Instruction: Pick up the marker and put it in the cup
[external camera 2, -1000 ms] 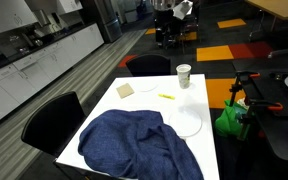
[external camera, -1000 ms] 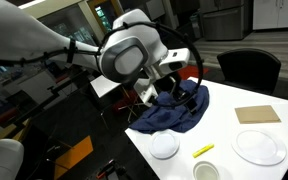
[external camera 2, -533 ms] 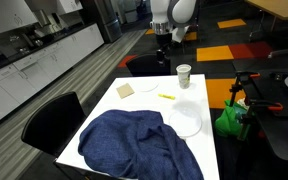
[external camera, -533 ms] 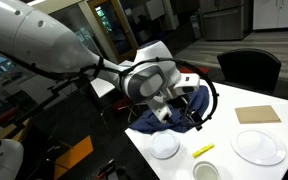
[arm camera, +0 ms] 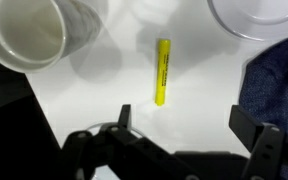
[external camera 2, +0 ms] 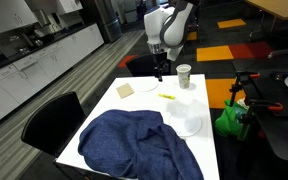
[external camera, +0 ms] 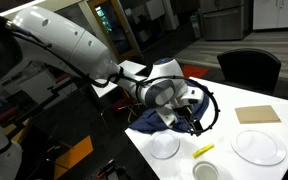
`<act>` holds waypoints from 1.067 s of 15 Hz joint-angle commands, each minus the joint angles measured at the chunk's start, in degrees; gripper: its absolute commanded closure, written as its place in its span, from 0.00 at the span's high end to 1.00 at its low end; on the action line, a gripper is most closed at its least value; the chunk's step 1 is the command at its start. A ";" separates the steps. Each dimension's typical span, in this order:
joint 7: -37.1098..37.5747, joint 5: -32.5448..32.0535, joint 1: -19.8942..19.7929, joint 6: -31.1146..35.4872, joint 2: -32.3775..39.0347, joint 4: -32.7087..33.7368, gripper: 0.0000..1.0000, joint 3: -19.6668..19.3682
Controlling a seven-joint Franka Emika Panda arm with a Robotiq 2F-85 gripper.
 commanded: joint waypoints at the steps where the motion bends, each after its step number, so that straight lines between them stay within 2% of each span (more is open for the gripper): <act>1: -0.66 1.47 1.02 -0.13 1.15 0.88 1.00 -0.80; 8: -0.95 0.98 0.86 1.38 4.43 3.08 1.00 -1.87; 13: -5.69 2.16 -2.11 3.92 10.41 6.62 1.00 -0.67; 16: -9.93 3.23 -4.60 7.24 14.09 9.08 1.00 1.33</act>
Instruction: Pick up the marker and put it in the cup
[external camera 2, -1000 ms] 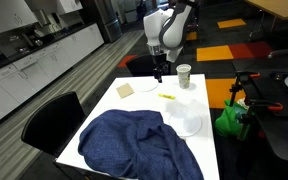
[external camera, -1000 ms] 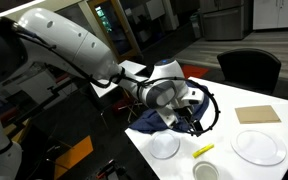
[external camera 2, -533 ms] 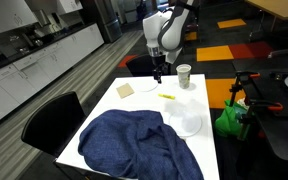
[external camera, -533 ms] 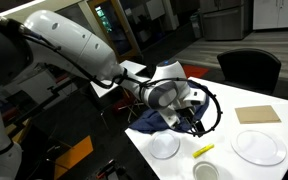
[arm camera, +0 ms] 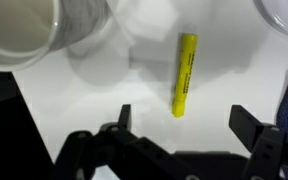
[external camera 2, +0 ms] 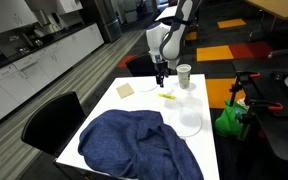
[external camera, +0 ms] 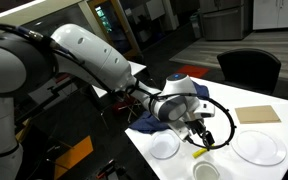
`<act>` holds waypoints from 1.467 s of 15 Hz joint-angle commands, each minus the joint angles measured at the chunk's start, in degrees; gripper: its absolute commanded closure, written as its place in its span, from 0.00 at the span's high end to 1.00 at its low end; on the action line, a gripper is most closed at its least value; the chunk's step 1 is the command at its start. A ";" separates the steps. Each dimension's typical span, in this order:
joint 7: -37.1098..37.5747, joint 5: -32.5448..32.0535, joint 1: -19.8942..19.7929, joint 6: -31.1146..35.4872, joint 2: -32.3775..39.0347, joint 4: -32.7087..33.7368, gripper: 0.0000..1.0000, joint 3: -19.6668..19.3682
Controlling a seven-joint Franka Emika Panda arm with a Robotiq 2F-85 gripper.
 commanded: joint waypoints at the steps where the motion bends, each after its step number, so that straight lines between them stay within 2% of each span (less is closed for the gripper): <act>1: -6.04 2.68 -3.70 3.12 4.79 4.33 1.00 3.28; 4: -9.20 4.64 -5.96 3.05 7.45 6.74 1.00 6.08; 6: -9.95 5.34 -6.51 2.57 8.68 7.96 0.90 6.92; 22: -7.59 5.28 -4.51 1.24 13.78 11.16 0.76 4.87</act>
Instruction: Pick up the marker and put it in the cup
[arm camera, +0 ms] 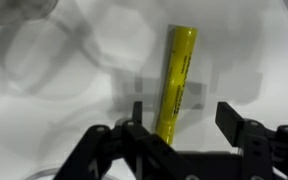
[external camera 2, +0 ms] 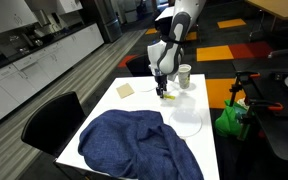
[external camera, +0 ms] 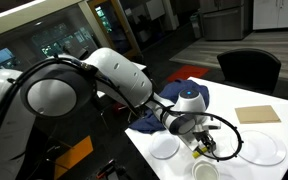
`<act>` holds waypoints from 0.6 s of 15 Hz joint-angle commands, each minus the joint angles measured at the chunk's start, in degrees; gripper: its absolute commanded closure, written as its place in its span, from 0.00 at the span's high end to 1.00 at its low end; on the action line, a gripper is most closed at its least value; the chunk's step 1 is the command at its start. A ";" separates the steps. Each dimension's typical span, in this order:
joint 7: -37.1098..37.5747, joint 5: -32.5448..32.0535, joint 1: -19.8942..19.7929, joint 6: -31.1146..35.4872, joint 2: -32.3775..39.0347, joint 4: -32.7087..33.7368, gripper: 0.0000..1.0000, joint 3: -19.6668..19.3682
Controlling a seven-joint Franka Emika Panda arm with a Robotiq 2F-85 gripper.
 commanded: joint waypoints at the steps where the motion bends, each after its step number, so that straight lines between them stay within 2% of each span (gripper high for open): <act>1: 0.09 1.03 0.68 -1.46 1.14 1.86 0.76 -0.68; 4: 0.00 0.99 0.66 -1.96 1.89 2.57 0.71 -0.68; 6: -0.01 0.95 0.67 -2.34 2.52 3.23 0.48 -0.74; 9: -0.17 0.91 0.60 -3.16 3.37 4.17 0.23 -0.68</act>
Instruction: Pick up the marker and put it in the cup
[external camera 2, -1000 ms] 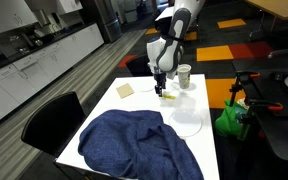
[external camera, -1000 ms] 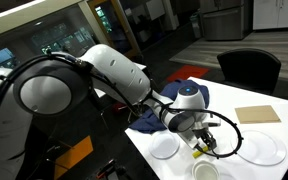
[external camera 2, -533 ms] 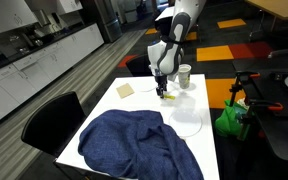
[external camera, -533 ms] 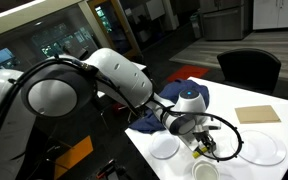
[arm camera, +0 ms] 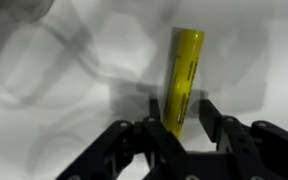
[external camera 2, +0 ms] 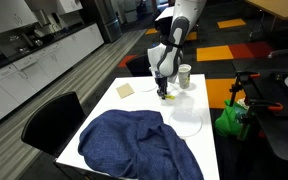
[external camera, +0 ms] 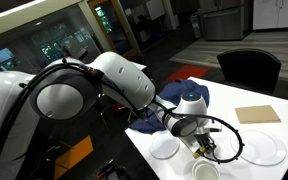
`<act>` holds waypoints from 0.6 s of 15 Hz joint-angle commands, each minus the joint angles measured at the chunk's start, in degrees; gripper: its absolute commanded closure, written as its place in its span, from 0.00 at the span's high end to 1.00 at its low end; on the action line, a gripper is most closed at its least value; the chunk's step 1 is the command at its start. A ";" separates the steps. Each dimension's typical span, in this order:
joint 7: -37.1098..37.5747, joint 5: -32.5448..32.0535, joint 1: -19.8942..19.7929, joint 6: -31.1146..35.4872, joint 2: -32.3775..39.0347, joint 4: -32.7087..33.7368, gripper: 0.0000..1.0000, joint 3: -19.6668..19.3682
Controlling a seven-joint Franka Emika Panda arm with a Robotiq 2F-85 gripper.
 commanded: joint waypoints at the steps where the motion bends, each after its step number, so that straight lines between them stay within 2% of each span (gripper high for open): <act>1: -0.25 0.89 0.57 -2.86 1.20 2.46 0.16 -0.49; 3: -0.48 0.81 0.56 -3.67 1.40 3.17 0.02 -0.36; 4: -0.63 0.77 0.59 -4.34 1.10 3.17 0.00 -0.26; 5: -0.99 0.78 0.42 -5.30 0.45 2.97 0.05 0.03; 9: 0.59 0.04 2.24 -9.98 -3.83 1.79 0.05 -1.68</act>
